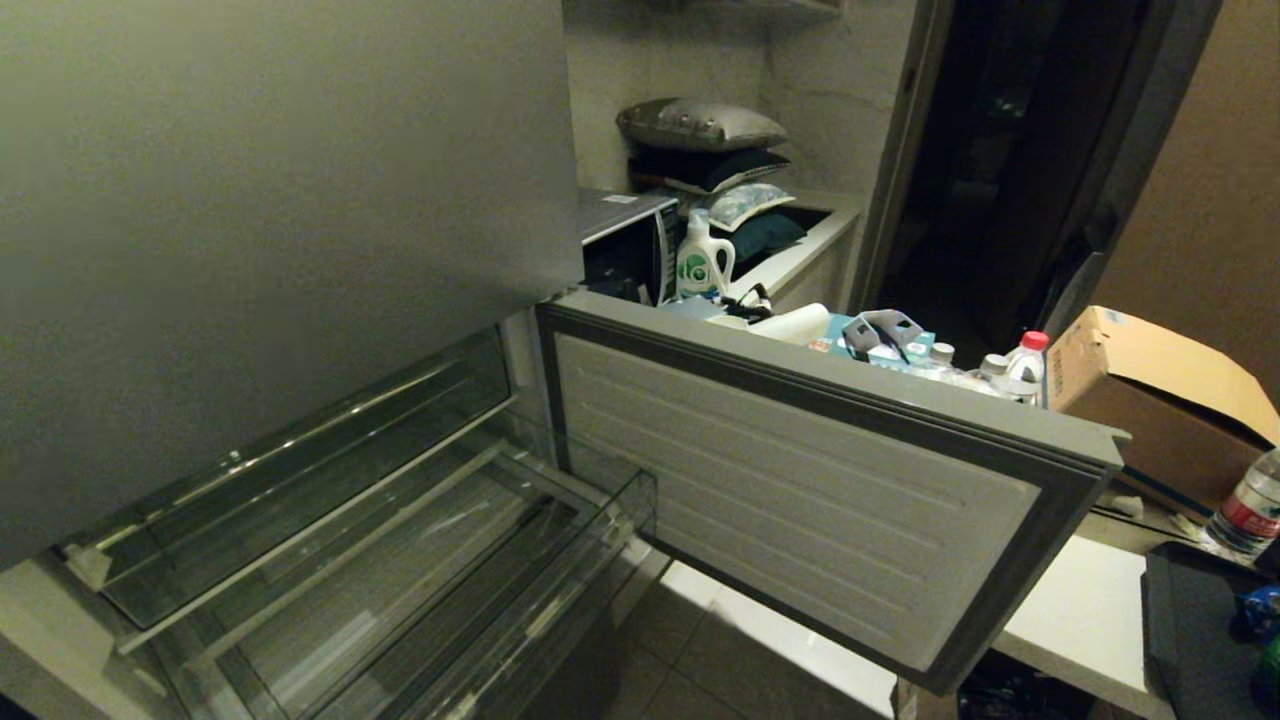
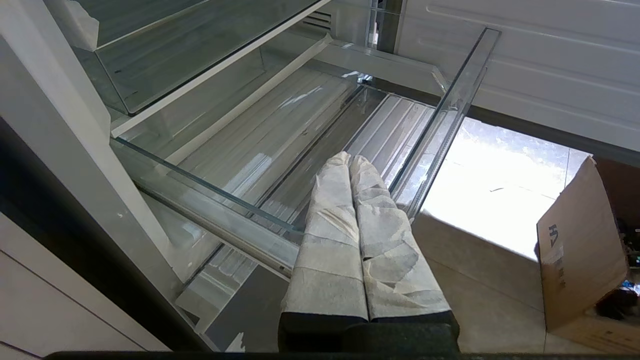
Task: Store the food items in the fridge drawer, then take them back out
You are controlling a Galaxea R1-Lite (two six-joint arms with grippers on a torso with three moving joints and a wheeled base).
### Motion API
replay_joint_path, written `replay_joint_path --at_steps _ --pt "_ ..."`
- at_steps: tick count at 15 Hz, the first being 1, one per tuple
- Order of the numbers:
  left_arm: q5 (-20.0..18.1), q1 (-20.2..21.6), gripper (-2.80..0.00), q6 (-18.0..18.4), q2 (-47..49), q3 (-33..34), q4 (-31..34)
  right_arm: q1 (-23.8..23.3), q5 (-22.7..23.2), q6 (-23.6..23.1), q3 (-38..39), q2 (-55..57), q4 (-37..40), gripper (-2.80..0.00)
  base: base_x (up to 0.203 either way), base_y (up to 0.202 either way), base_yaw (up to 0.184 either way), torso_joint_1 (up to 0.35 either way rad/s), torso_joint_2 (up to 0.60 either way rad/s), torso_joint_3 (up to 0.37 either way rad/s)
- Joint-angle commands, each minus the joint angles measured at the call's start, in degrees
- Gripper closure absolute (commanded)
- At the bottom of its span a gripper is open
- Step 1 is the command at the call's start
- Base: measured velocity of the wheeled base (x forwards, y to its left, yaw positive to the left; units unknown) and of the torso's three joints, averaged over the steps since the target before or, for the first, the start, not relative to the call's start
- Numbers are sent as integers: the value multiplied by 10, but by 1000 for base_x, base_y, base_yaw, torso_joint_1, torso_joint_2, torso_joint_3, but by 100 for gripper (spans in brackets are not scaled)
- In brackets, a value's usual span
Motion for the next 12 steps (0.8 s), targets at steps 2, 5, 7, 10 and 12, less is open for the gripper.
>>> replay_joint_path --at_steps 2,5,7,10,12 --pt "0 0 0 0 0 0 0 -3 3 -2 -23 66 -9 0 0 0 0 0 0 0" --pt "0 0 0 0 0 1 0 -3 4 -4 -45 106 -11 0 0 0 0 0 0 0" --pt "0 0 0 0 0 0 0 -3 5 -7 -63 133 -12 0 0 0 0 0 0 0" --pt "0 0 0 0 0 0 0 -4 5 -8 -76 153 -11 -280 0 0 0 0 0 0" --pt "0 0 0 0 0 0 0 -5 7 -7 -84 154 -8 -280 0 0 0 0 0 0"
